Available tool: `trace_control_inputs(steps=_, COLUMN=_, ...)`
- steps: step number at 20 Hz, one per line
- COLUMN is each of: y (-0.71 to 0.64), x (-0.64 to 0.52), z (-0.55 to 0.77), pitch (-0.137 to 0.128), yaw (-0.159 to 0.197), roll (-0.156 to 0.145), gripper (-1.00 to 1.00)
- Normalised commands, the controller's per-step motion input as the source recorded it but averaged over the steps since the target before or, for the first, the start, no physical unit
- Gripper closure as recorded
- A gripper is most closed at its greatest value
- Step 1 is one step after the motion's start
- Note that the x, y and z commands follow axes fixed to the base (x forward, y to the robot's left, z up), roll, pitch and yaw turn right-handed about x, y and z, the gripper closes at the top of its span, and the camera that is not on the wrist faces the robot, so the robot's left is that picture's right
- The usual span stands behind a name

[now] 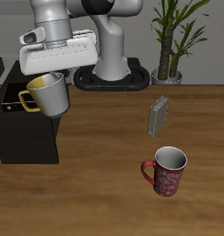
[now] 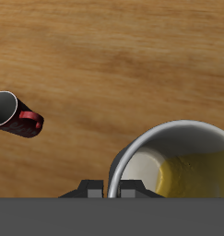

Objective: Place the black book flat on top of the shelf and place the white-yellow mug on top of the shelf

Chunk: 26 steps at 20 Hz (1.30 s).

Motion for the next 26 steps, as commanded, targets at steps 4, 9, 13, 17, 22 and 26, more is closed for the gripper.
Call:
trace_control_inputs(steps=4, y=-0.15, x=-0.62, z=0.4, pitch=-0.054, yaw=-0.022, roll=-0.038, gripper=1.0)
trace_control_inputs(steps=9, y=-0.23, x=-0.66, z=0.24, pitch=-0.03, yaw=0.018, roll=-0.11, gripper=1.0)
trace_control_inputs(steps=13, y=-0.2, x=-0.62, z=0.17, pitch=-0.063, yaw=0.022, roll=-0.14, gripper=1.0)
trace_control_inputs(steps=17, y=-0.13, x=-0.54, z=0.1, pitch=-0.025, yaw=-0.035, roll=0.014, gripper=1.0)
trace_control_inputs(steps=22, y=-0.21, x=-0.45, z=0.03, pitch=-0.01, yaw=-0.029, roll=-0.008, gripper=1.0)
trace_control_inputs(steps=26, y=-0.15, x=-0.47, z=0.01, pitch=-0.043, yaw=-0.015, roll=0.03, gripper=1.0)
